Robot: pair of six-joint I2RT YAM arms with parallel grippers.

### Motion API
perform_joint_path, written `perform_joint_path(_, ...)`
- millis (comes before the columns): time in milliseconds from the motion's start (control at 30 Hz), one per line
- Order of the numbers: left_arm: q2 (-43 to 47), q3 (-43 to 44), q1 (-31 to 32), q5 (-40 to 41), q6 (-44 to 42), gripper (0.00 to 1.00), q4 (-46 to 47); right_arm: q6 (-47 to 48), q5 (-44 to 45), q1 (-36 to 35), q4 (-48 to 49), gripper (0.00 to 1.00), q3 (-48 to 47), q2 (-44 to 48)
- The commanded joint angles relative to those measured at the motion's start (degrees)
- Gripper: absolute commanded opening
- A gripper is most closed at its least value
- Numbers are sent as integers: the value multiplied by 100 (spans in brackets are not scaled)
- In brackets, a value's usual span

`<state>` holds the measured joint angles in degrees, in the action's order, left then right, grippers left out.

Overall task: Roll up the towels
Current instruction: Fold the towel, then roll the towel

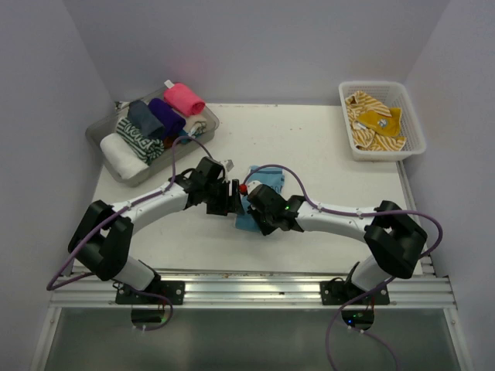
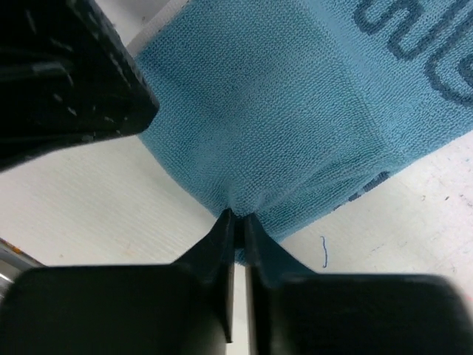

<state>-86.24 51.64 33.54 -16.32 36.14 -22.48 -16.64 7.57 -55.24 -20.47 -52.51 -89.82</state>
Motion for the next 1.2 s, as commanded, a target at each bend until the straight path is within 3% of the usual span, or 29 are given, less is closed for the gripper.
perform_joint_path(0,125,-145,56,155,-11,69,-108,-93,-143,5,-106,16,-84,17)
perform_joint_path(67,116,-329,56,67,225,68,68,-251,-81,5,-37,36,73,122)
perform_joint_path(100,107,-391,56,15,331,65,138,-339,6,-4,-19,40,127,305)
perform_joint_path(367,-25,-725,127,-126,895,54,622,-2394,649,57,61,46,812,1160)
perform_joint_path(533,-218,-883,144,-293,860,47,841,-3247,219,154,455,46,1207,1046)
perform_joint_path(767,-350,-1103,170,-451,877,40,1123,-3697,69,198,1000,44,1647,958)
perform_joint_path(900,-411,-1094,170,-416,886,27,1193,-3723,34,207,1290,38,1683,879)
perform_joint_path(1033,-447,-1024,170,-355,842,16,1158,-3671,42,207,1414,37,1709,887)
perform_joint_path(1133,-473,-1006,170,-293,833,6,1158,-3653,104,207,1449,29,1700,870)
perform_joint_path(1167,-482,-998,179,-284,833,2,1141,-3644,147,207,1423,17,1657,861)
